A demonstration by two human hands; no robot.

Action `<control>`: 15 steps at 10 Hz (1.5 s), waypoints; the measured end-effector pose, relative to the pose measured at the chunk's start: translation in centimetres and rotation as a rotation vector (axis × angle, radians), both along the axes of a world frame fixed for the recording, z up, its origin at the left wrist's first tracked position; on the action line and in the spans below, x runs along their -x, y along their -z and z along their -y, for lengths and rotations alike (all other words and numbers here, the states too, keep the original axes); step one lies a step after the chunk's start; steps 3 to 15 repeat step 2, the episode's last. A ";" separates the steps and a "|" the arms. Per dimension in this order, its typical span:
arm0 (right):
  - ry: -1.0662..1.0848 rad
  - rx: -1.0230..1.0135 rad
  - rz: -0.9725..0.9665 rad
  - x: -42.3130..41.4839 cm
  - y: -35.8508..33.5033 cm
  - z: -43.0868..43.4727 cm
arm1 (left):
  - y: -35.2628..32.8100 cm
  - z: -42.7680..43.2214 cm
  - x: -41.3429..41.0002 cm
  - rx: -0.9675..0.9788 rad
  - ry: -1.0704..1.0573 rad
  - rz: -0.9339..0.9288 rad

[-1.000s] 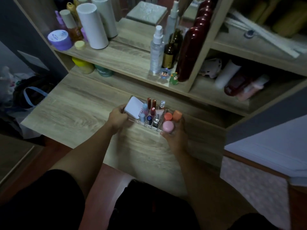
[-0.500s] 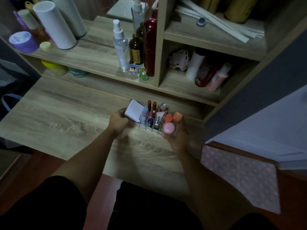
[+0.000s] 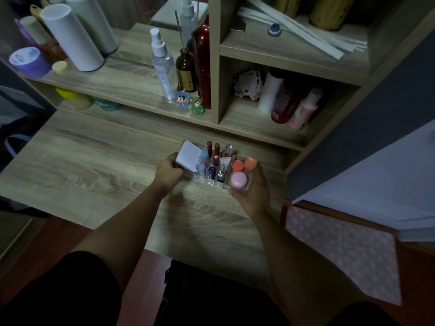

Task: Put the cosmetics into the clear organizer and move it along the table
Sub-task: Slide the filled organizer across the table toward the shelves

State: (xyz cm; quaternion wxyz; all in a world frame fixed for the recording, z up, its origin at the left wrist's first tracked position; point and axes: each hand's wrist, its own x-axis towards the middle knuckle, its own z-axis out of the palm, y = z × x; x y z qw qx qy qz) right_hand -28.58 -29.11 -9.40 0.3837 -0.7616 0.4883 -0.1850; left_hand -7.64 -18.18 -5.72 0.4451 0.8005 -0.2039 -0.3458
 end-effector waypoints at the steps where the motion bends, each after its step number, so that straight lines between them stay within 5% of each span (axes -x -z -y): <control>1: -0.034 -0.009 -0.068 0.8 -0.3 -0.4 | -0.6 -0.5 0.9 -0.061 0.003 0.049; 15: -0.057 -0.032 -0.140 1.2 -0.3 -0.6 | -0.8 -1.3 2.2 -0.070 0.000 0.094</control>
